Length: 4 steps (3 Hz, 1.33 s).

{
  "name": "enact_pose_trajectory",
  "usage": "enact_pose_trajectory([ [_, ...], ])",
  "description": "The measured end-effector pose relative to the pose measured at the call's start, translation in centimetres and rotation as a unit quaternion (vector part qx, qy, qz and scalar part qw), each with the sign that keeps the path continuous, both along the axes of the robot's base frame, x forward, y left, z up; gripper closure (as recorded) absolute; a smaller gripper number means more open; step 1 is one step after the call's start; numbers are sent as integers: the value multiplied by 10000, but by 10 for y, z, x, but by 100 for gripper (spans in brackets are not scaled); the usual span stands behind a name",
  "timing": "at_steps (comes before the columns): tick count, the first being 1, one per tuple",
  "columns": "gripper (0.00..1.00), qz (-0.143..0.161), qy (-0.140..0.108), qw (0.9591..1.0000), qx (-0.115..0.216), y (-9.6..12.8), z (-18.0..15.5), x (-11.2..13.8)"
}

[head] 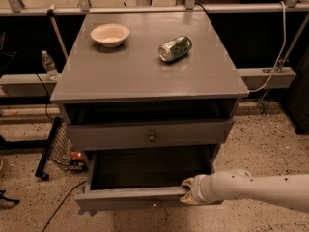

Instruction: Open middle drawer

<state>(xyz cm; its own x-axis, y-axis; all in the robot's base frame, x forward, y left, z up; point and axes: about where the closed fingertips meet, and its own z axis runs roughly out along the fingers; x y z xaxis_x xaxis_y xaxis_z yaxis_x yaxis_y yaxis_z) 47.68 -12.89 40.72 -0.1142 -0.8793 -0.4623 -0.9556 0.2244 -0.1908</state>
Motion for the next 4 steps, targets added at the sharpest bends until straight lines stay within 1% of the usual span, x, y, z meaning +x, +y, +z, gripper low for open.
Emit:
enact_pose_trajectory([
  [1, 100, -13, 25, 10000, 27, -1, 0, -6],
  [2, 100, -43, 94, 9999, 36, -2, -4, -26],
  [3, 100, -63, 129, 9999, 34, -3, -4, -36],
  [4, 100, -63, 129, 9999, 34, -3, -3, -36],
])
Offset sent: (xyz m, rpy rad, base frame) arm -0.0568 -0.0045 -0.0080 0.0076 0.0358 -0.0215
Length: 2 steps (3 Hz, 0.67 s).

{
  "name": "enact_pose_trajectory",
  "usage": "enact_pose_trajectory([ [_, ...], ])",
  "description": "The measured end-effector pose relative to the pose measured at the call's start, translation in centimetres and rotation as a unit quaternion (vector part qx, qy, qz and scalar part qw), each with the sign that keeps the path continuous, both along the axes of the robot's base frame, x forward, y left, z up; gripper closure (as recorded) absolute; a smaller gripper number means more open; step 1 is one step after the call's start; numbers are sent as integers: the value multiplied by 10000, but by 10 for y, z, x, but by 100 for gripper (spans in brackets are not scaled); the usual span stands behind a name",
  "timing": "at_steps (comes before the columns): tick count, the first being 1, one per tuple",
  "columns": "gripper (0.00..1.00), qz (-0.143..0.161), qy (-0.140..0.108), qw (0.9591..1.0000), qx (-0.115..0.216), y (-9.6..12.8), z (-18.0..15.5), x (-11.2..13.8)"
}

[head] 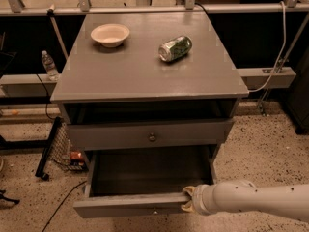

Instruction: Open middle drawer

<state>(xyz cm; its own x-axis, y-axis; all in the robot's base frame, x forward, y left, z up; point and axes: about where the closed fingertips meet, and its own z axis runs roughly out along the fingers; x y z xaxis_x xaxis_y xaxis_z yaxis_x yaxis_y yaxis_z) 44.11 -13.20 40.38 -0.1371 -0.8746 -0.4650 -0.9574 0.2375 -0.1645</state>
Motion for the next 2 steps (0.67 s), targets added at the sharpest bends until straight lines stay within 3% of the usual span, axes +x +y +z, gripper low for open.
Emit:
enact_pose_trajectory([
  [1, 100, -58, 38, 10000, -7, -2, -2, -18],
  [2, 85, -58, 39, 10000, -7, -2, 0, -17],
])
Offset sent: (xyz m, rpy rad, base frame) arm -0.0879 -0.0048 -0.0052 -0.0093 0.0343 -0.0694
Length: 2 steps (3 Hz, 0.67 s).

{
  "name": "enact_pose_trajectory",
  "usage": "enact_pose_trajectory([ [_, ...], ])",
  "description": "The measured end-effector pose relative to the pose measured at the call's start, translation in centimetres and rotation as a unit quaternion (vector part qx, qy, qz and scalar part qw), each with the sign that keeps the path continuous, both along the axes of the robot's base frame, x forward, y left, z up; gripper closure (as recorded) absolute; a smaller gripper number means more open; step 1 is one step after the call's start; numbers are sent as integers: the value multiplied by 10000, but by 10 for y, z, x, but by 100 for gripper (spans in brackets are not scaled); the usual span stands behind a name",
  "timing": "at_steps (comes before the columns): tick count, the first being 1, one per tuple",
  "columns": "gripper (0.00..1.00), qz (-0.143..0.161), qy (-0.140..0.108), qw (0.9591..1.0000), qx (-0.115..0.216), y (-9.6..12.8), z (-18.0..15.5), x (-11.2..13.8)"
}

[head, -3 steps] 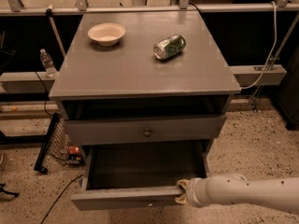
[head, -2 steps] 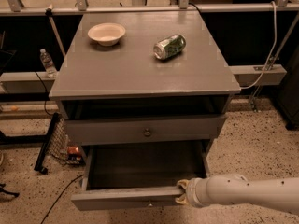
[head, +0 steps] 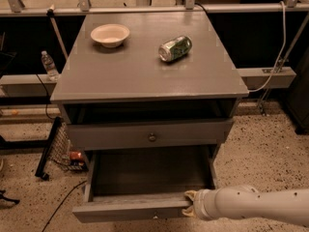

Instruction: Open middle drawer

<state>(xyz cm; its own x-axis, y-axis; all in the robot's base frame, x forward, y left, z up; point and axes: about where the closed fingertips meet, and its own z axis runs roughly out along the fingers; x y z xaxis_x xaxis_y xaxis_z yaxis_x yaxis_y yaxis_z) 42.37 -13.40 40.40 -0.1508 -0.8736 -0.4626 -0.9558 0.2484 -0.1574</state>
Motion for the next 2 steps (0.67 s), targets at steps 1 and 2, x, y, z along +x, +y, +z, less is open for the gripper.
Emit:
enact_pose_trajectory([
  [1, 74, 5, 5, 10000, 3, 1, 0, 0],
  [2, 51, 12, 12, 10000, 6, 1, 0, -1],
])
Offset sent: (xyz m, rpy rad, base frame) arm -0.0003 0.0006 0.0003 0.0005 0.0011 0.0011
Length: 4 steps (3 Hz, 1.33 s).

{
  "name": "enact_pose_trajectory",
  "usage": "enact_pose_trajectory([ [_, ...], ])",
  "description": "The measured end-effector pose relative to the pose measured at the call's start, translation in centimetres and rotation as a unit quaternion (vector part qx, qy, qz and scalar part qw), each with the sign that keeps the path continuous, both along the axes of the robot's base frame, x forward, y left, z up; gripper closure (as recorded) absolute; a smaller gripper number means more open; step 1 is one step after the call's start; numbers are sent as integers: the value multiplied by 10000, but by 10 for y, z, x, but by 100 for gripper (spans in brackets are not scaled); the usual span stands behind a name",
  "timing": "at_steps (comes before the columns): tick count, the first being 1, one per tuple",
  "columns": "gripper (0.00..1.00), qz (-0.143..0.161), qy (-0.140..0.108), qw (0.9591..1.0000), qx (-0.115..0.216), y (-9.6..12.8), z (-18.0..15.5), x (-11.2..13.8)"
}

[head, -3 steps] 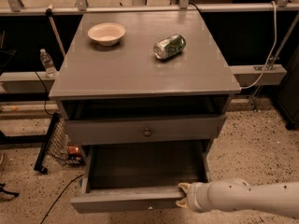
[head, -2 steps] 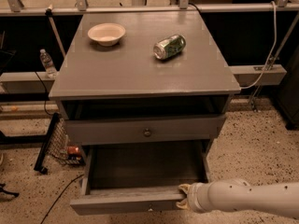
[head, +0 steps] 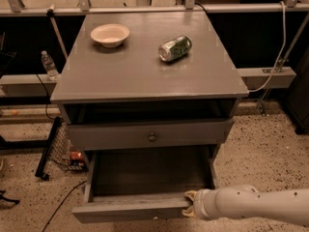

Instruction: Open middle drawer

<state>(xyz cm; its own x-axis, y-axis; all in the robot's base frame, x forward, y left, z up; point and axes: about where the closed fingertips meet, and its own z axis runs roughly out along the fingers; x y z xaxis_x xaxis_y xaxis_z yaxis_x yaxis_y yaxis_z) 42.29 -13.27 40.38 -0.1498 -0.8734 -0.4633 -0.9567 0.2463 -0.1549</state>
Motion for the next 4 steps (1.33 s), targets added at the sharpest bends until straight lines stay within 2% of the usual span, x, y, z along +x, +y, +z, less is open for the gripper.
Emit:
enact_pose_trajectory([
  [2, 3, 8, 8, 10000, 4, 1, 0, 0],
  [3, 0, 8, 8, 10000, 4, 1, 0, 0],
  [4, 0, 57, -66, 10000, 18, 0, 13, 11],
])
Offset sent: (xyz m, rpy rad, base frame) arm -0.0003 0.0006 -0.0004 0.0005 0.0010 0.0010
